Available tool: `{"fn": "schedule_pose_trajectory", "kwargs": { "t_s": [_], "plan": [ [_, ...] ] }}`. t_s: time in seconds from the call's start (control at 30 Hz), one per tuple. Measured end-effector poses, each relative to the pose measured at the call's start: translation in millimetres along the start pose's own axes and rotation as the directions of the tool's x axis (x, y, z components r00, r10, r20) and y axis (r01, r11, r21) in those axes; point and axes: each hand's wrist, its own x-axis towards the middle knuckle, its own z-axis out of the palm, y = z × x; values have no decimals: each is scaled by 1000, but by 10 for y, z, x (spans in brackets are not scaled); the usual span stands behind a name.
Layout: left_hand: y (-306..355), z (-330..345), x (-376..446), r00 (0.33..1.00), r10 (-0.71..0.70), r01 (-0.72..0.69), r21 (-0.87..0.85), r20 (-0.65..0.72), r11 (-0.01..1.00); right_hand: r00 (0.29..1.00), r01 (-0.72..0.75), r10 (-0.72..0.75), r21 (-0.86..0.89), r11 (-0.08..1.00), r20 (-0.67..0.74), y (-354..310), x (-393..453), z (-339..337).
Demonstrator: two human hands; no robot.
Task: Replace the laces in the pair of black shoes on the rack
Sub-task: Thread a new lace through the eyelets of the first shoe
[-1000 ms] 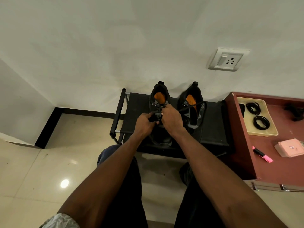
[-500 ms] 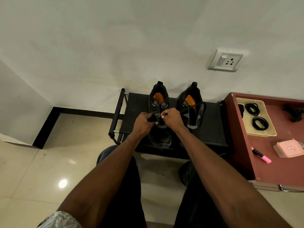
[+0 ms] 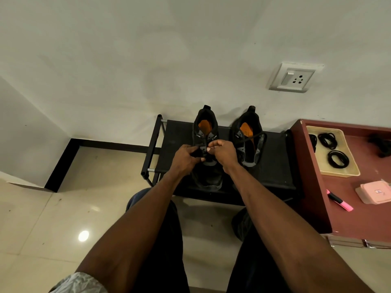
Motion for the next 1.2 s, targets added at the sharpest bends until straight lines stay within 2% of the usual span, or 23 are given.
{"fn": "schedule_pose_trajectory", "kwargs": {
  "t_s": [0.17, 0.3, 0.43, 0.57, 0.63, 0.73, 0.8, 0.87, 0.97, 1.1, 1.13, 1.2],
  "plan": [
    [16, 13, -15, 1000, -14, 13, -57, -27, 998, 998, 7, -9, 28, 1000, 62, 20, -52, -5],
    [49, 42, -69, 994, -32, 11, -201, -102, 980, 995, 88, -87, -32, 996, 42, 17, -74, -3],
    [105, 113, -56, 978, -82, 39, -224, -189, 974, 975, 222, -221, -257, 940, 37, -27, -77, 19],
    [144, 132, -35, 968, -106, 50, -241, -227, 969, 899, 398, -435, -489, 776, 41, -26, -48, -68],
    [156, 104, -57, 958, -127, 51, -283, -256, 958, 910, 405, -379, -559, 724, 169, -19, 6, -163],
    [199, 10, -34, 945, -176, 50, -410, -277, 911, 923, 377, -255, -536, 755, 290, -58, 31, -269],
    [329, -134, -6, 931, -203, -1, -558, -303, 830, 929, 355, -237, -514, 781, 283, -92, 18, -302],
    [567, -381, 5, 907, -209, -109, -686, -364, 720, 933, 340, -222, -493, 801, 283, -137, -16, -316],
    [1082, -860, -61, 889, -163, -321, -838, -427, 442, 949, 284, -171, -479, 831, 265, -201, -42, -348],
    [1765, -1491, -242, 870, -62, -487, -872, -489, 46, 949, 272, -152, -472, 838, 277, -249, -71, -353],
    [1897, -1602, -294, 861, -28, -508, -861, -507, -28, 949, 269, -149, -470, 841, 277, -247, -77, -347],
    [2066, -1737, -357, 845, 18, -531, -843, -534, -87, 951, 260, -139, -468, 845, 276, -257, -87, -339]
  ]
}}
